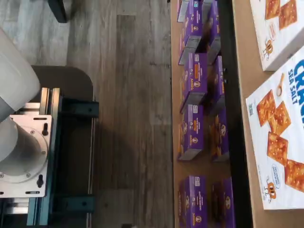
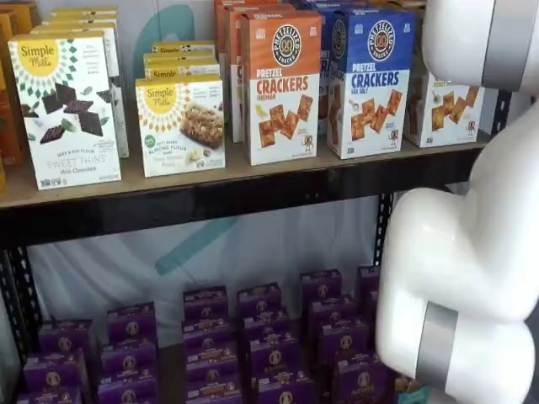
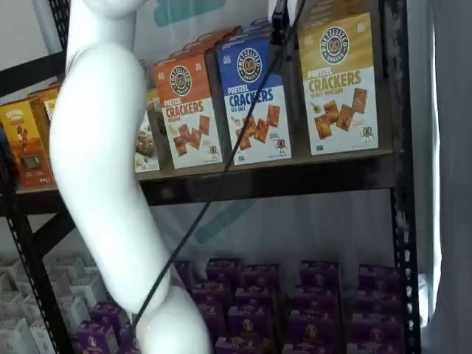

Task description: Retrieve the yellow and white box located on the top shelf, the sixth one from the left

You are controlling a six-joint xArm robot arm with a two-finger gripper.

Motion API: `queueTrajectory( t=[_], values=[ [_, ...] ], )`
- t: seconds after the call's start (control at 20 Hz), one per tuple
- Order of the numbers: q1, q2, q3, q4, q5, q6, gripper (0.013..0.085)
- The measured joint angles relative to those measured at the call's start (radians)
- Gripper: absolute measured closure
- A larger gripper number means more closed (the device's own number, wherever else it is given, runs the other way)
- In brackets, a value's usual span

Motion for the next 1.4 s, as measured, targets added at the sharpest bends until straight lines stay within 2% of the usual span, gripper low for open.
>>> queueTrajectory(
  t=[0.05,0.1,0.15,0.3,0.5,0.65,0.85,0.95,1.05,1.2,1.4],
  values=[
    [0.005,-0.008,0.012,-0.01,-0.013,-0.002,0.013],
    [0.03,-0.05,0.073,-0.044,-0.068,-0.005,0.013],
    [0.042,-0.074,0.109,-0.056,-0.098,-0.005,0.013],
    [0.056,-0.12,0.189,-0.059,-0.151,-0.001,0.013],
    [0.035,-0.148,0.233,0.0,-0.181,0.003,0.013],
    [-0.003,-0.142,0.216,0.07,-0.176,0.005,0.013],
    [-0.072,-0.126,0.181,0.196,-0.179,0.015,0.013],
    [-0.098,-0.146,0.206,0.259,-0.236,0.014,0.013],
    [-0.105,-0.18,0.253,0.305,-0.324,0.007,0.013],
    [-0.088,-0.201,0.286,0.315,-0.42,-0.007,0.013],
    [-0.051,-0.199,0.3,0.289,-0.537,-0.034,0.013]
  ],
)
